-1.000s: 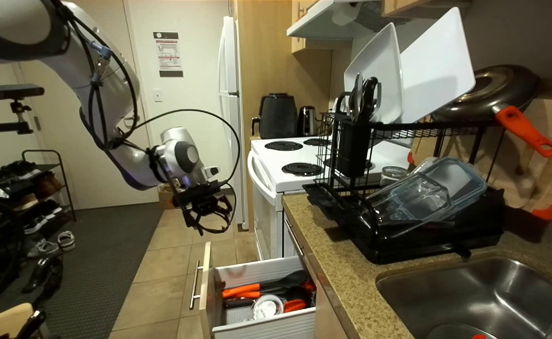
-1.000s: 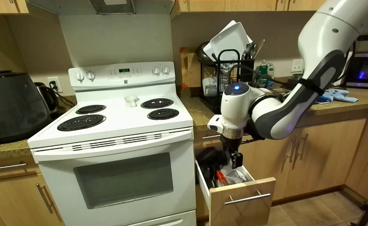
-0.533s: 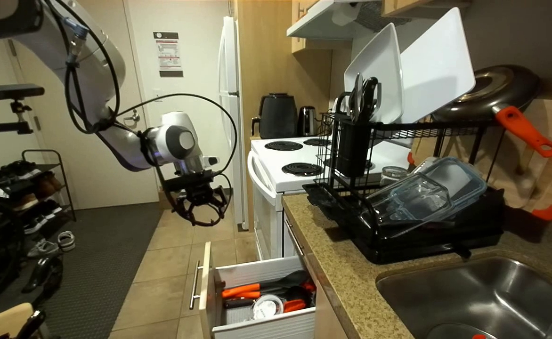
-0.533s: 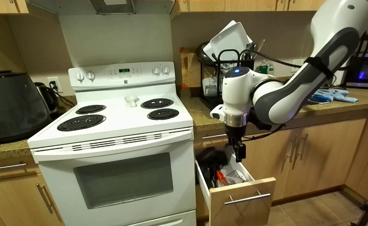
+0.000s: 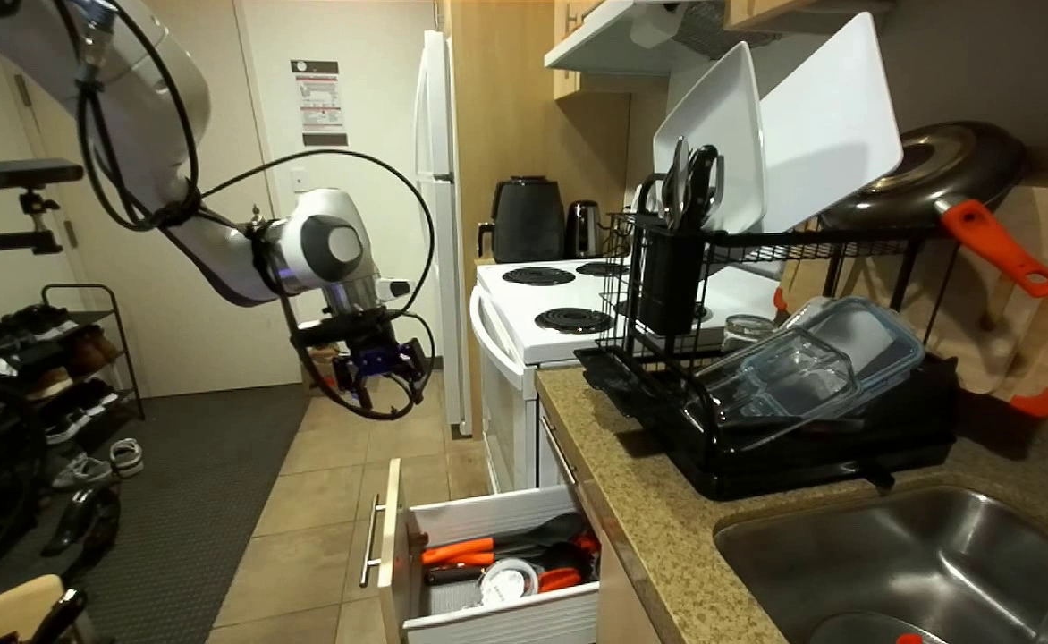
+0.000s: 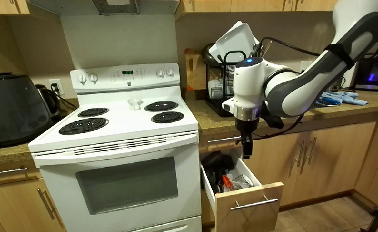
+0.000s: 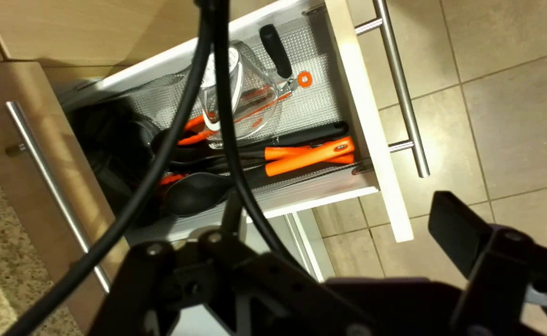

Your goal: Open the second kitchen cabinet drawer to the right

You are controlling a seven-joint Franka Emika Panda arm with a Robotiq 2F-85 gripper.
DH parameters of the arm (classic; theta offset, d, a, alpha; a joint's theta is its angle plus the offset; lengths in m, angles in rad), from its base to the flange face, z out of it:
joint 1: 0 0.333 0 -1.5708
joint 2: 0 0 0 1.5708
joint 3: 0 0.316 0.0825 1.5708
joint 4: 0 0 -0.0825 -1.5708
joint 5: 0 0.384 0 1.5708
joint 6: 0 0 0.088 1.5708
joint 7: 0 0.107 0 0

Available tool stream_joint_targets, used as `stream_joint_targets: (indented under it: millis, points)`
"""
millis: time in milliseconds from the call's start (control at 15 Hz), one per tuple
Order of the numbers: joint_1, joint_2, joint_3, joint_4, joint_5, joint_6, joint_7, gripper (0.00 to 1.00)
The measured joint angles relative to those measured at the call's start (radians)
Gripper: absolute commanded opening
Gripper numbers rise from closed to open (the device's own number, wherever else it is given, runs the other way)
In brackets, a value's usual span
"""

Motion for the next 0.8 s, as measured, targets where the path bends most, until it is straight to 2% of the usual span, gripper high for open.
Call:
stream_joint_targets:
  millis: [333,800]
  points:
    - [0.0,-0.067,-0.007,-0.029,0.011,-0.062,0.107,1.0]
    - [0.0,-0.139,-0.001,-0.008,0.06,-0.332,0.097,1.0]
